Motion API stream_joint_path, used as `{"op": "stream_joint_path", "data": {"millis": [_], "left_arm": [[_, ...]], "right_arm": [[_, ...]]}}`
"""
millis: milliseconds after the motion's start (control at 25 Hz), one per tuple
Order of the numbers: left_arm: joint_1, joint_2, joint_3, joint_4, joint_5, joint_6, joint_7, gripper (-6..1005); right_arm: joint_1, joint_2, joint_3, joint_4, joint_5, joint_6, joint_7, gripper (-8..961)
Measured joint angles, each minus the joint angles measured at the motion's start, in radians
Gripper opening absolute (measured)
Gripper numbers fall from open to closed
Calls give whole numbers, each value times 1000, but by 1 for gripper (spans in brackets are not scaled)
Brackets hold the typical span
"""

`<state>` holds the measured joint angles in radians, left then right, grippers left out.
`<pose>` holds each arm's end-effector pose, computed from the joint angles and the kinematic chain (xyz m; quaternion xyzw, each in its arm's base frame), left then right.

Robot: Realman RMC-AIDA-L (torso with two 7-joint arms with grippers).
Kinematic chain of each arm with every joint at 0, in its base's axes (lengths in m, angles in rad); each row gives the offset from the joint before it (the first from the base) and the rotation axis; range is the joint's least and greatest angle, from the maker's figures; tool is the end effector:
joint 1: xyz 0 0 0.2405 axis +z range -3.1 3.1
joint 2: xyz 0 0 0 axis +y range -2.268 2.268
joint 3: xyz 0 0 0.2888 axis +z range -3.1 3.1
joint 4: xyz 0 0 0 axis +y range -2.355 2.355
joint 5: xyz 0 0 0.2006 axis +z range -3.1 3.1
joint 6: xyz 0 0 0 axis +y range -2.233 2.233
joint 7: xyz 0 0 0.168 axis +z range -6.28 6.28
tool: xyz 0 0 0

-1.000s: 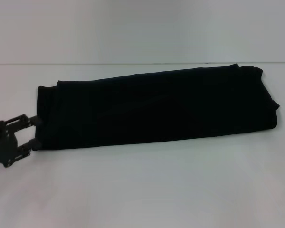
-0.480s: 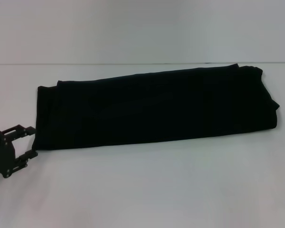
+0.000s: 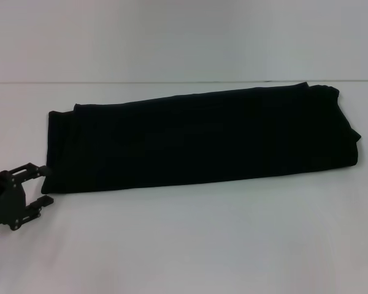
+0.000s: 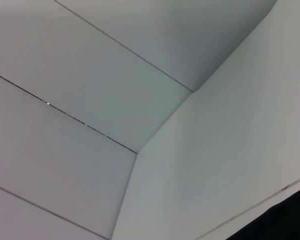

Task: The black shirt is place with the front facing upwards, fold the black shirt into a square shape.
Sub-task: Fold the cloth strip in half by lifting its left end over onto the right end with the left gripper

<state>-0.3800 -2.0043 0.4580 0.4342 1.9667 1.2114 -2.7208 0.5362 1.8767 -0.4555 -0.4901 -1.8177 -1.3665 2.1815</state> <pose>-0.4002 0.3258 -0.0046 -0.3698 -0.8417 -0.3742 0.1212 0.3312 0.4019 0.0828 -0.6614 0.5959 0.4099 0.1985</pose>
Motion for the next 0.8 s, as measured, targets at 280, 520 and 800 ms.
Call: {"op": "stream_joint_path", "data": {"millis": [280, 520, 800], "left_arm": [[-25, -3, 3, -19, 0, -39, 3, 635], [-63, -4, 15, -47, 1, -72, 9, 622], [-116, -5, 13, -59, -20, -92, 80, 608]], "right_arm": [[-2, 1, 1, 2, 0, 9, -4, 607], [-7, 3, 0, 2, 0, 18, -6, 607], [-8, 6, 0, 2, 0, 17, -6, 607]]}}
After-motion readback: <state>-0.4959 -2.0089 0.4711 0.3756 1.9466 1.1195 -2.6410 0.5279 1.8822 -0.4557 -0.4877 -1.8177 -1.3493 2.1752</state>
